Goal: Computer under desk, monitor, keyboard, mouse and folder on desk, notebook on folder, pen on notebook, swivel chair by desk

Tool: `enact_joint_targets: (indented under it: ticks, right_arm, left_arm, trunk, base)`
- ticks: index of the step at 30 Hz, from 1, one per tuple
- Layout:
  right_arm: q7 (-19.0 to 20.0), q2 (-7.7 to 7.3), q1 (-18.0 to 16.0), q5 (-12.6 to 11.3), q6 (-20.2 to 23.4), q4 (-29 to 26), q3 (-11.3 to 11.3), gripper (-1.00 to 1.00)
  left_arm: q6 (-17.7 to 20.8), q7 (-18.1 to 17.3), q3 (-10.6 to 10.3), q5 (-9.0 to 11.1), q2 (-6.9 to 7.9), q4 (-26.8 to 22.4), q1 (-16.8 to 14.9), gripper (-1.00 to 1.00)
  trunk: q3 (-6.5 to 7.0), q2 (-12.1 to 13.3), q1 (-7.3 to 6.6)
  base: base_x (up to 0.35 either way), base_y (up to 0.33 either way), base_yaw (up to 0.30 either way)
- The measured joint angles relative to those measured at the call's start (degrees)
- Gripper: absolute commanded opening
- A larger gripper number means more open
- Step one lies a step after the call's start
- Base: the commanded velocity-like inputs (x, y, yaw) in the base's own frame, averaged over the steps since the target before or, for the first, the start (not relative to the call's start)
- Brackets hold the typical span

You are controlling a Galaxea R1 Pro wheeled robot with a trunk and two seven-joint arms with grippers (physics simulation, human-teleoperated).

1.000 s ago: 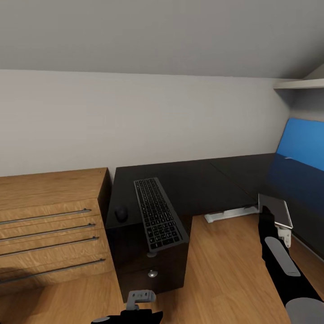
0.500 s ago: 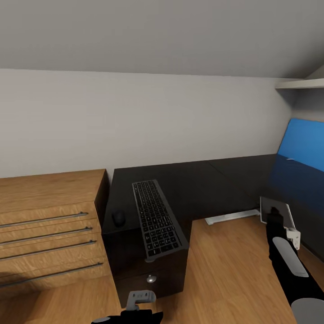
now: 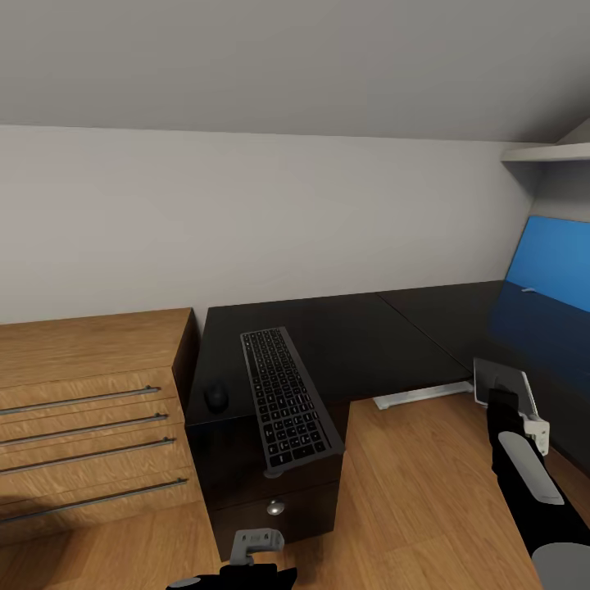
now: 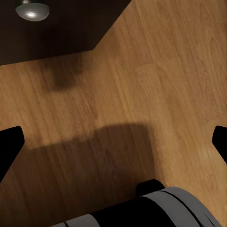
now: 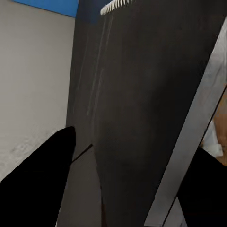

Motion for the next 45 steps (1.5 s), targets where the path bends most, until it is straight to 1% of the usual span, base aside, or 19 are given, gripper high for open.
enact_joint_targets:
  ticks: [3,5,15,24,25,29,35,38,39,40,43,45]
  right_arm:
    - [0.06,0.00,-0.02,0.65,0.15,-0.05,0.03,-1.00]
    - [0.10,0.03,-0.01,0.34,0.05,-0.03,0.06,-1.00]
    - [0.13,0.05,-0.01,0.34,0.03,-0.02,0.12,-1.00]
    - [0.22,0.05,-0.01,0.43,0.09,-0.03,0.18,-1.00]
    - [0.15,0.07,0.00,0.07,0.03,0.00,0.19,-1.00]
    - [0.27,0.12,0.00,0.10,0.08,-0.07,0.28,-1.00]
    - [0.50,0.27,0.08,-0.05,0.29,-1.04,0.92,-1.00]
    - [0.58,0.35,0.13,-0.08,0.31,-1.78,2.54,-1.00]
    - [0.73,0.38,0.15,-0.10,0.34,-2.32,3.87,-1.00]
    - [0.84,0.38,0.17,-0.09,0.32,-2.59,4.60,-1.00]
    - [1.89,0.55,0.25,-0.55,1.35,-4.08,9.17,-1.00]
    - [2.12,0.97,0.27,-0.70,2.35,-4.27,10.34,-1.00]
  left_arm:
    - [0.00,0.00,0.00,0.03,0.00,0.00,0.00,1.00]
    - [0.00,0.03,-0.02,0.07,0.00,0.00,0.00,1.00]
    - [0.00,0.11,-0.25,0.06,-0.03,0.00,0.00,1.00]
    - [0.00,0.25,-0.44,0.07,-0.06,0.02,0.00,1.00]
    - [0.00,0.25,-0.44,0.07,-0.04,0.01,0.00,1.00]
    - [0.00,0.26,-0.44,0.09,-0.05,0.06,0.00,1.00]
    - [-0.05,0.27,-0.44,0.09,-0.07,0.31,0.00,1.00]
    - [-0.06,0.26,-0.44,0.09,-0.05,0.34,0.00,1.00]
    - [-0.04,0.26,-0.45,0.09,-0.05,0.36,-0.01,1.00]
    - [-0.03,0.28,-0.44,0.09,-0.06,0.38,0.00,1.00]
    - [0.00,0.28,-0.47,0.09,-0.10,0.56,-0.01,1.00]
    - [-0.03,0.34,-0.86,0.06,-0.16,1.07,-0.01,1.00]
  trunk:
    - [0.00,0.00,0.00]
    - [0.00,0.00,0.00]
    - [0.00,0.00,0.00]
    - [1.61,3.59,-1.97]
    - [1.79,4.00,-2.19]
    - [2.51,5.60,-3.07]
    - [2.51,5.62,-3.08]
    - [2.51,5.62,-3.08]
    - [2.52,5.61,-3.08]
    - [2.51,5.62,-3.08]
    - [2.51,5.62,-3.08]
    - [2.51,5.62,-3.07]
  base:
    - [0.000,0.000,0.000]
    - [0.000,0.000,0.000]
    - [0.000,0.000,0.000]
    - [0.000,0.000,0.000]
    - [0.000,0.000,0.000]
    - [0.000,0.000,0.000]
    - [0.000,0.000,0.000]
    - [0.000,0.000,0.000]
    - [0.000,0.000,0.000]
    - [0.000,0.000,0.000]
    - [0.000,0.000,0.000]
    - [0.000,0.000,0.000]
